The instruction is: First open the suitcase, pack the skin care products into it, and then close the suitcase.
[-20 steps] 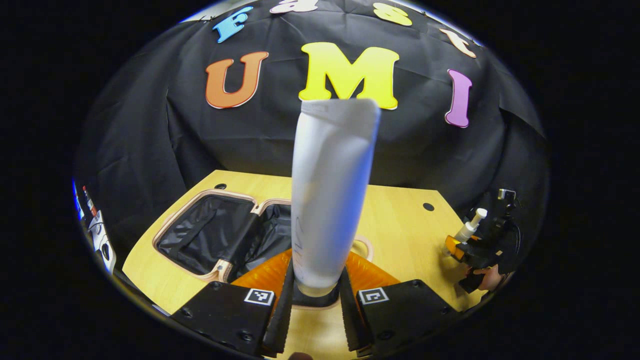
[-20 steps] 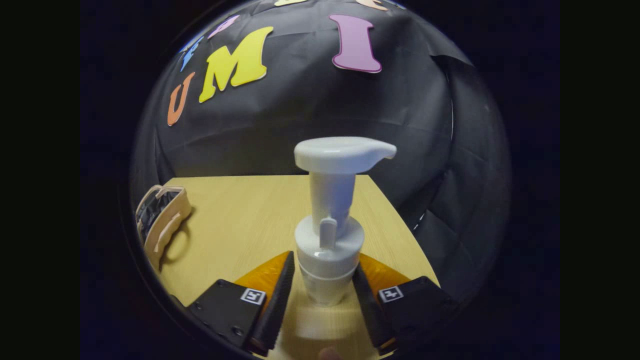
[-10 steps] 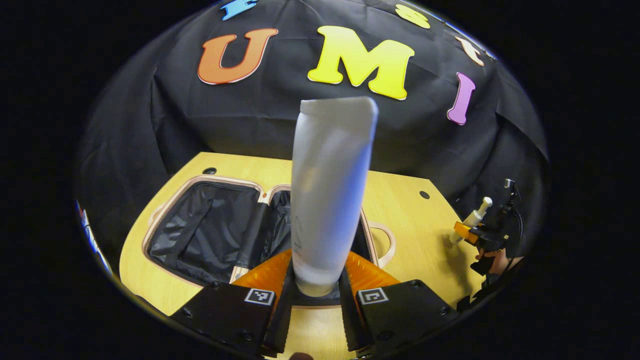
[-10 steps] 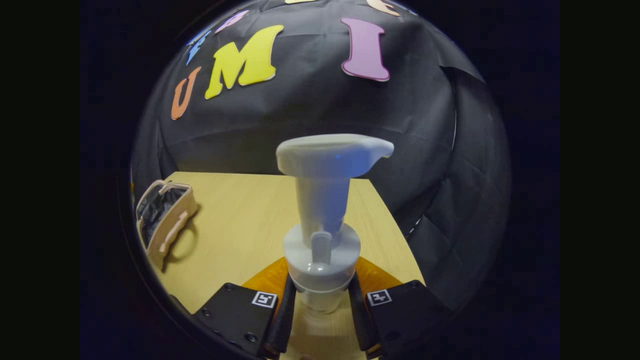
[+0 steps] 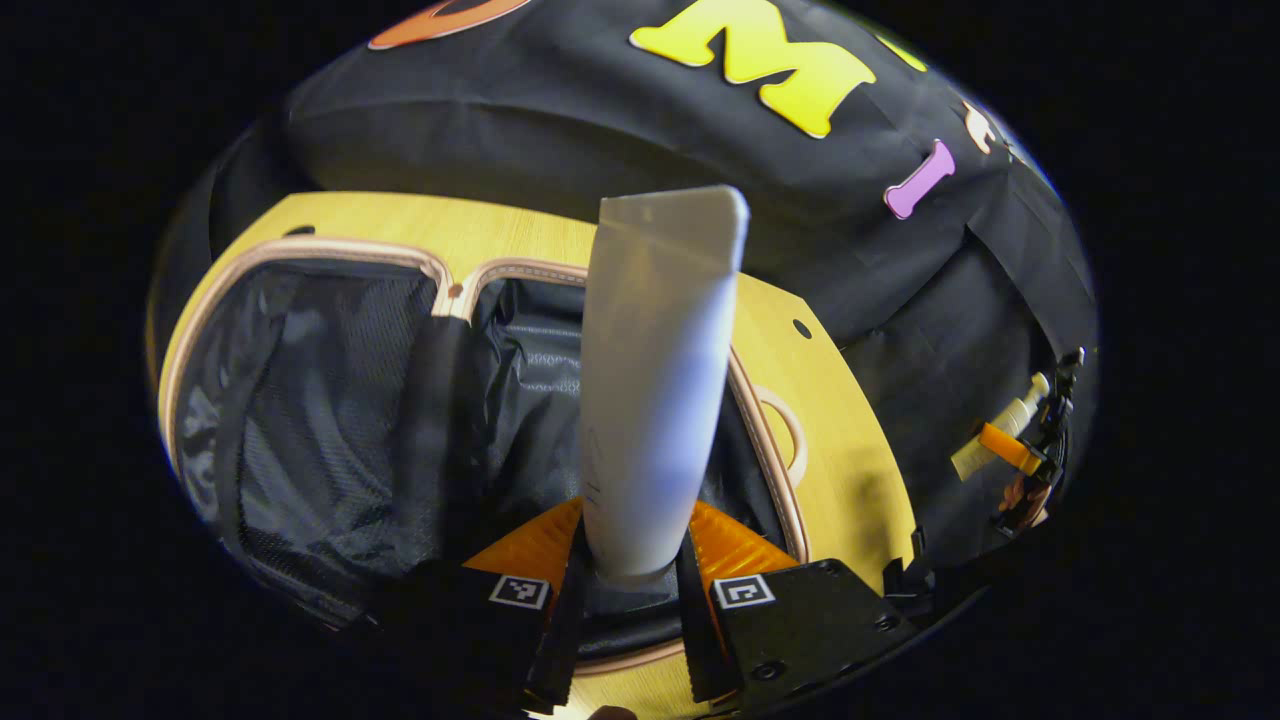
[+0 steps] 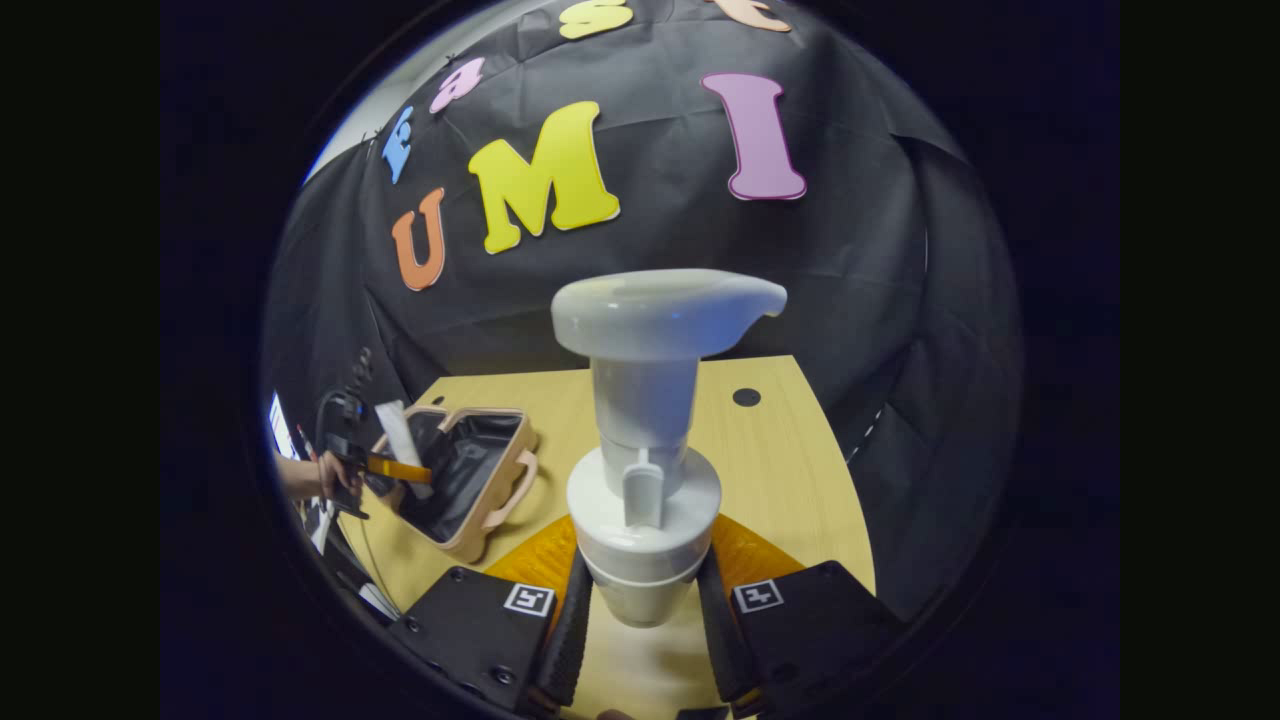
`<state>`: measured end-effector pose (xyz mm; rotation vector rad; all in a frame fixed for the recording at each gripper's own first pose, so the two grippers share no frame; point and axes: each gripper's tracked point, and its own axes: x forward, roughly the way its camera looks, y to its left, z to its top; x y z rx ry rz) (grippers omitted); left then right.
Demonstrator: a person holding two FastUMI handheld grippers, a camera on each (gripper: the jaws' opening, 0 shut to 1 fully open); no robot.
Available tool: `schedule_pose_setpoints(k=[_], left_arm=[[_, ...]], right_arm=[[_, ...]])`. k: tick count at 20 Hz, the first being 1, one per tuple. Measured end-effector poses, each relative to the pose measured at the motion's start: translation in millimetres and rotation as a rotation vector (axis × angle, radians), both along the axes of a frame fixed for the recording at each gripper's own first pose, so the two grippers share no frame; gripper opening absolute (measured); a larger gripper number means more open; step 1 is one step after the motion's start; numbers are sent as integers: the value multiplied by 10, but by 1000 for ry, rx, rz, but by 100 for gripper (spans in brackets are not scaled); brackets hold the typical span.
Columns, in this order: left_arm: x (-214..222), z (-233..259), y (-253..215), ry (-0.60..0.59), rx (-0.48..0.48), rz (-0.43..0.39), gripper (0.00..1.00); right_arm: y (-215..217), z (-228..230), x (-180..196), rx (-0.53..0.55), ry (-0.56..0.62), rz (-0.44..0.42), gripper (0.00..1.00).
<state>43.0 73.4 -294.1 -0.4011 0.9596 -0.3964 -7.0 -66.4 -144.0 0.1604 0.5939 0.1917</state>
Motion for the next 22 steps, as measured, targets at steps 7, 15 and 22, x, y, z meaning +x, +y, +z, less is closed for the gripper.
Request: schedule_pose_setpoints(k=[7, 15, 22], left_arm=[[-39, -362, 3, 265, 80, -59, 45], [-105, -547, -8, 462, 141, -72, 45], [-165, -333, 16, 432, 161, 2, 74]], right_arm=[[294, 170, -414, 16, 8, -35, 48], [565, 237, -499, 30, -3, 4, 48], [961, 185, -448, 6, 15, 100, 48]])
